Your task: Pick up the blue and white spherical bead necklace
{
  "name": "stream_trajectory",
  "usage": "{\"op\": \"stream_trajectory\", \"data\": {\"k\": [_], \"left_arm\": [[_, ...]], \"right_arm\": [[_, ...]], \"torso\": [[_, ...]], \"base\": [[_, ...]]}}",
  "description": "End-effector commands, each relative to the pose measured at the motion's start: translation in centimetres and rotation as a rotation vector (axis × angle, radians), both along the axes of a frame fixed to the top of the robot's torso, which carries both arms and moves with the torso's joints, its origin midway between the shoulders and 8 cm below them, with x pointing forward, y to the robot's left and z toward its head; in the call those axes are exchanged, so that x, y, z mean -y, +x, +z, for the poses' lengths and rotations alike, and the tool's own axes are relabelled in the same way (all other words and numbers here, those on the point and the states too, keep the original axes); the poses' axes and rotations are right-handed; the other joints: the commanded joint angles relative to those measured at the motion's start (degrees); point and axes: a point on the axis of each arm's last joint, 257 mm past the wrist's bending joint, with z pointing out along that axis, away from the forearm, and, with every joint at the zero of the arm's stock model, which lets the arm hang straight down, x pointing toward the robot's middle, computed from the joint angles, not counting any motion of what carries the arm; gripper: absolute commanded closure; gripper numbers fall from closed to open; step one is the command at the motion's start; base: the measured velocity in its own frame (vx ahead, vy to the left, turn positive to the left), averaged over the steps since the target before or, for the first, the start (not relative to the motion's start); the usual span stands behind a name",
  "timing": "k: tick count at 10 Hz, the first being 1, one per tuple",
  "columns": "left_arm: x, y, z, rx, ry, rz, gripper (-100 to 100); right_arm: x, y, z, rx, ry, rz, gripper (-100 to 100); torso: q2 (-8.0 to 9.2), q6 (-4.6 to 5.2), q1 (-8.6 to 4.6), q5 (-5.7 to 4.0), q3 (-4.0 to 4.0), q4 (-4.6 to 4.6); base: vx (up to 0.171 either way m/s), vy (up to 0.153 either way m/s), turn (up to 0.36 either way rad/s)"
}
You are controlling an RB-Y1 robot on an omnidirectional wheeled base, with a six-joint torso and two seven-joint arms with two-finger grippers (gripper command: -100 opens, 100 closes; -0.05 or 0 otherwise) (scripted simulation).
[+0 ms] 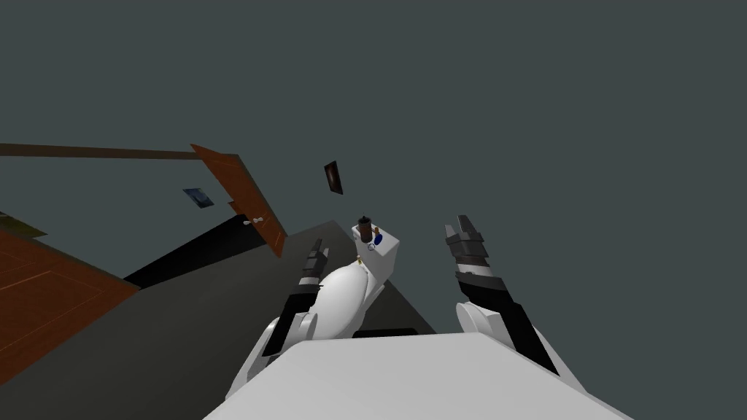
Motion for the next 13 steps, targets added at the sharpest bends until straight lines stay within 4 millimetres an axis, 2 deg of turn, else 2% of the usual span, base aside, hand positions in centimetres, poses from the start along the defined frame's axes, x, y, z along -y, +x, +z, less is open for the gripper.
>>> {"op": "stream_trajectory", "data": {"k": [1, 2, 3, 4, 13], "left_arm": [[0.4, 0.7, -1.7, -0.044, 0.0, -0.004, -100], [0.7, 1.4, -3.5, -0.091, -0.001, -0.009, -100], [0.7, 1.4, -3.5, -0.091, -0.001, -0.009, -100], [1.0, 2.0, -5.2, -0.135, -0.002, -0.013, -100], [2.7, 4.1, -13.2, -0.343, -0.005, -0.032, -100]], "right_arm": [[0.0, 0.0, 0.0, 0.0, 0.0, 0.0, 0], [0.0, 0.0, 0.0, 0.0, 0.0, 0.0, 0], [0.0, 0.0, 0.0, 0.0, 0.0, 0.0, 0], [0.0, 0.0, 0.0, 0.0, 0.0, 0.0, 0], [0.0, 0.0, 0.0, 0.0, 0.0, 0.0, 0]], "torso": [[0.0, 0.0, 0.0, 0.0, 0.0, 0.0], [0.0, 0.0, -0.01, 0.0, 0.0, 0.0], [-0.03, 0.01, -0.05, -0.01, -0.02, -0.01], [-0.01, -0.01, -0.04, -0.01, -0.01, -0.01], [0.04, -0.01, -0.01, 0.0, 0.02, 0.01]], "base": [[0.033, -0.024, -0.05], [0.046, -0.036, -0.092], [0.038, -0.032, -0.025], [0.038, -0.033, -0.045], [0.031, -0.024, -0.048]]}}
